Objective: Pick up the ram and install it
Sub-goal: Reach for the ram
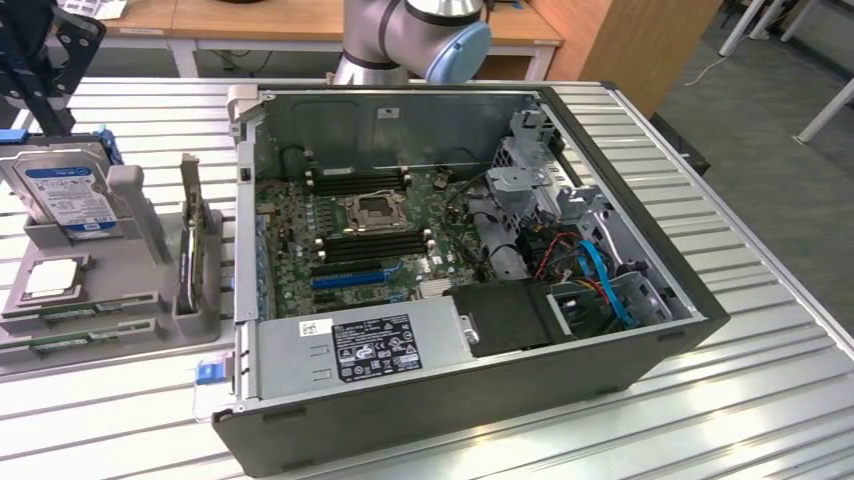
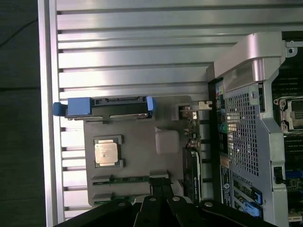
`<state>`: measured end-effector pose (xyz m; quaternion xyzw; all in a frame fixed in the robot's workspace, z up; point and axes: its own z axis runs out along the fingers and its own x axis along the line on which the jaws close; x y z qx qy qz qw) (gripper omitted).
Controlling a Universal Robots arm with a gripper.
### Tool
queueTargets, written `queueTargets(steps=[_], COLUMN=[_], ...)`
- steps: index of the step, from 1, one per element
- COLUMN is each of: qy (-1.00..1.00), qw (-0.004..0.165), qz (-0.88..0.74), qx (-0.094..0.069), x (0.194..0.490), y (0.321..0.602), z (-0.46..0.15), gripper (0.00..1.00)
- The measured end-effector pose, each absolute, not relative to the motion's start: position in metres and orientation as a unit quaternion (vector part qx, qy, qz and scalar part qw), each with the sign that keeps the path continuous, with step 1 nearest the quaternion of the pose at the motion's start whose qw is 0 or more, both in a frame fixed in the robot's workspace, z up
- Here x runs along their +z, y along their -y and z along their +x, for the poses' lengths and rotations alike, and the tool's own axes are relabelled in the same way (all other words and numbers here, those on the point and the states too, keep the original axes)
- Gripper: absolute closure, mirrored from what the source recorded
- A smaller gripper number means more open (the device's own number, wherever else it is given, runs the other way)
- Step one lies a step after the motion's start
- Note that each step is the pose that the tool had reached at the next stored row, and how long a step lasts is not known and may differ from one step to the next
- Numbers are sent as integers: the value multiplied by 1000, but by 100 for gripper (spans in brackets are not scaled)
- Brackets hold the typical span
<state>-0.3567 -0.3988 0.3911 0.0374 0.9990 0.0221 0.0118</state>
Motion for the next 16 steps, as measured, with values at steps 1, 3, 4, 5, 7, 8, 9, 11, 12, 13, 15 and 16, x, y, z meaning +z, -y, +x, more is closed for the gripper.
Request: queueTargets(steps=[1, 3, 4, 5, 7, 8, 9, 11, 12, 13, 15, 16], qy=[-999, -999, -999, -999, -999, -999, -999, -999, -999, -999, -999, -999], qw=[12, 11, 11, 11, 11, 11, 11, 11, 11, 11, 11, 11], qz=[37, 37, 37, 37, 37, 37, 37, 37, 37, 37, 37, 37], qx=[22, 22, 22, 22, 22, 22, 22, 22, 22, 22, 22, 22], x=[391, 391, 391, 391, 391, 391, 390, 390, 390, 390, 390, 390], y=[399, 399, 399, 399, 399, 399, 399, 399, 399, 399, 399, 399], z=[-358, -360, -361, -362, -364, -365, -366, -368, -368, -368, -368, -368], gripper=[90, 90, 90, 90, 90, 90, 90, 90, 90, 90, 90, 90])
